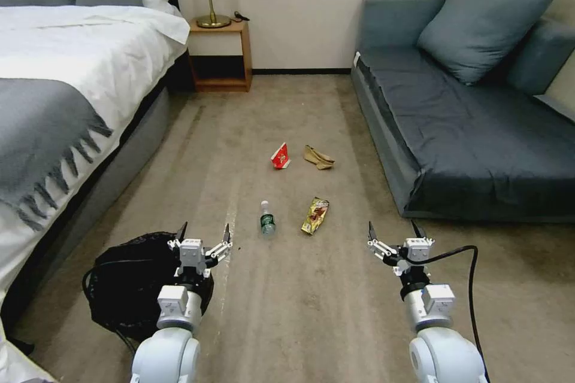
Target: Pick up the trash bin, then pick up the garbage on the floor and place it into the trash bin.
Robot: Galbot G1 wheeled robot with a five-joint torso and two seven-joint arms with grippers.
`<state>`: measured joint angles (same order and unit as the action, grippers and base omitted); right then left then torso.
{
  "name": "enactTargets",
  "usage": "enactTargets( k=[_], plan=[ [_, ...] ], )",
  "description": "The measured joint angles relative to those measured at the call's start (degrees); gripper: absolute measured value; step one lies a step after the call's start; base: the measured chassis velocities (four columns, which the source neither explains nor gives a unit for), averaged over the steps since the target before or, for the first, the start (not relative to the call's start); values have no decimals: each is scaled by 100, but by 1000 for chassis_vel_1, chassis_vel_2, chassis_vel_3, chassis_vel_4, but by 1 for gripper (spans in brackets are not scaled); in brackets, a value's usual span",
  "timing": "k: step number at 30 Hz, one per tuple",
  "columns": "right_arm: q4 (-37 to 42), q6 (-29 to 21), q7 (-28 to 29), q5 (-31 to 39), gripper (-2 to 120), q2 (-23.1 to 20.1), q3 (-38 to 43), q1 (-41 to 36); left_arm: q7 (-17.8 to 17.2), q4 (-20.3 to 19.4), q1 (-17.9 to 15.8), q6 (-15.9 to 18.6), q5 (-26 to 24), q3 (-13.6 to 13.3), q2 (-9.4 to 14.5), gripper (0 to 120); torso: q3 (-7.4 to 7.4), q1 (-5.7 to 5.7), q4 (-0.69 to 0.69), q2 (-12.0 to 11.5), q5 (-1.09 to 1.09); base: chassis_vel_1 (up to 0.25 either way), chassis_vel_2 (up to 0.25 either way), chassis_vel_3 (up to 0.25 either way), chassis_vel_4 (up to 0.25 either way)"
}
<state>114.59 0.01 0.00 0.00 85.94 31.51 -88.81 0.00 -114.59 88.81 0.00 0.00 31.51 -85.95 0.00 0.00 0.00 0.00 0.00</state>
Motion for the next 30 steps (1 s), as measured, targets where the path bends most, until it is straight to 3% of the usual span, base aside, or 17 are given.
enactTargets(
  k=[30],
  plan=[
    [0, 0, 0, 0, 100, 0, 0, 0, 0, 0, 0, 0, 0, 0, 0, 100, 0, 0, 0, 0, 0, 0, 0, 0, 0]
  ],
)
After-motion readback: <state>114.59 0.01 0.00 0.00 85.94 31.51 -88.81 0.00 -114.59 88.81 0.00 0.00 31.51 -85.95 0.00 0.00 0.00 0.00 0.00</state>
